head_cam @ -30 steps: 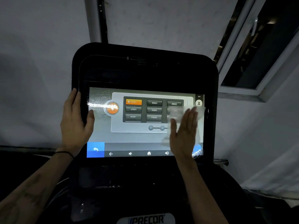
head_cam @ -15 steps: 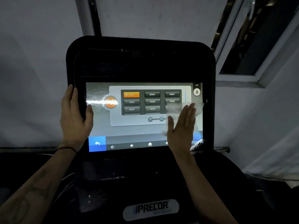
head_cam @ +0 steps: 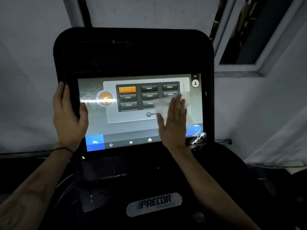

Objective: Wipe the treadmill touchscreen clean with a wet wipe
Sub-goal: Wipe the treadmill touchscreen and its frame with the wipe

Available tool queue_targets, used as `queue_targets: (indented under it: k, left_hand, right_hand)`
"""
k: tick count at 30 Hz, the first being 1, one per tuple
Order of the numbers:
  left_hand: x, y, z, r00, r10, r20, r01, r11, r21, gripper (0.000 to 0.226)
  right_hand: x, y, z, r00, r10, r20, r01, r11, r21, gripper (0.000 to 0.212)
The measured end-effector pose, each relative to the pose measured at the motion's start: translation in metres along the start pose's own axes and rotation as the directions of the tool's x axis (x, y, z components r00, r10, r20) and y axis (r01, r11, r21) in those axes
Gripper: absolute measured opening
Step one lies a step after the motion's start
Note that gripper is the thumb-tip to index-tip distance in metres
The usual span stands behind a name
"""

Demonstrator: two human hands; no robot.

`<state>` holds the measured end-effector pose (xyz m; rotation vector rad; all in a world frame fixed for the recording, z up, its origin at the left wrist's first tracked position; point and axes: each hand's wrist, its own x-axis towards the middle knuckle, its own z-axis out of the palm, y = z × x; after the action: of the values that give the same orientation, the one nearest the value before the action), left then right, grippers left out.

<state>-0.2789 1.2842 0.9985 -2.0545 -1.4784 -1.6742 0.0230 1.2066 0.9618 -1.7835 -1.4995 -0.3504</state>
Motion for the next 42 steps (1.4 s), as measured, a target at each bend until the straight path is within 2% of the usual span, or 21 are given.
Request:
queue_targets:
  k: [2, 5, 9, 12, 15, 18, 21, 23, 26, 30, 33, 36, 39, 42]
  left_hand:
    - [0.000, 0.002, 0.000, 1.000, -0.015, 0.006, 0.015, 1.000, 0.004, 0.061]
    - [-0.001, 0.005, -0.002, 1.000, -0.016, 0.017, 0.016, 1.000, 0.004, 0.061]
    - [0.000, 0.004, 0.000, 1.000, -0.009, 0.004, 0.009, 1.000, 0.008, 0.060]
    - [-0.001, 0.003, 0.000, 1.000, 0.004, 0.003, -0.004, 1.000, 0.017, 0.060]
    - [-0.001, 0.003, 0.000, 1.000, 0.002, 0.008, -0.002, 1.000, 0.019, 0.061]
    - [-0.001, 0.004, 0.000, 1.000, -0.012, -0.001, 0.012, 1.000, 0.020, 0.060]
    - [0.000, 0.002, 0.001, 1.000, -0.010, -0.005, 0.010, 1.000, 0.019, 0.060]
    - [0.000, 0.000, 0.001, 1.000, -0.013, 0.000, 0.013, 1.000, 0.019, 0.060]
    - [0.000, 0.002, 0.000, 1.000, -0.019, 0.003, 0.019, 1.000, 0.020, 0.060]
    - [-0.001, 0.002, 0.000, 1.000, -0.024, 0.001, 0.024, 1.000, 0.010, 0.060]
    - [-0.001, 0.001, 0.001, 1.000, -0.016, -0.006, 0.016, 1.000, 0.016, 0.060]
    - [0.000, 0.000, 0.001, 1.000, -0.014, -0.001, 0.014, 1.000, 0.026, 0.061]
    - [0.000, 0.000, 0.001, 1.000, -0.024, 0.008, 0.024, 0.999, 0.031, 0.062]
    - [0.000, 0.001, 0.000, 1.000, -0.024, 0.011, 0.024, 0.999, 0.025, 0.062]
  right_hand:
    - [0.024, -0.001, -0.002, 0.999, -0.035, -0.009, 0.035, 0.999, 0.000, 0.080]
    - [0.057, 0.012, -0.012, 0.999, 0.008, -0.040, -0.009, 1.000, -0.017, 0.082]
    - [0.020, 0.017, -0.011, 0.994, 0.092, -0.062, -0.092, 0.996, 0.011, 0.081]
    - [0.000, 0.004, 0.000, 1.000, 0.006, -0.015, -0.006, 1.000, 0.001, 0.081]
    - [0.037, -0.002, -0.002, 0.998, -0.062, -0.013, 0.062, 0.998, -0.006, 0.080]
    - [0.061, 0.011, -0.009, 0.999, 0.010, -0.053, -0.011, 1.000, -0.030, 0.079]
    - [0.034, 0.011, -0.007, 0.989, 0.104, -0.103, -0.104, 0.995, -0.001, 0.079]
    - [0.012, 0.001, 0.002, 0.995, 0.061, -0.076, -0.062, 0.998, -0.007, 0.079]
    - [0.033, -0.010, 0.003, 0.997, -0.037, -0.066, 0.037, 0.999, -0.006, 0.077]
    - [0.060, 0.010, -0.009, 0.995, 0.022, -0.097, -0.024, 1.000, -0.015, 0.078]
    - [0.027, 0.014, -0.007, 0.992, 0.077, -0.097, -0.078, 0.997, -0.001, 0.080]
    - [0.010, -0.001, 0.002, 0.998, 0.024, -0.063, -0.026, 0.999, -0.020, 0.079]
    - [0.045, -0.009, -0.004, 0.999, -0.029, -0.029, 0.028, 0.999, -0.038, 0.079]
    - [0.072, 0.010, -0.014, 0.999, 0.001, -0.042, -0.003, 0.999, -0.053, 0.081]
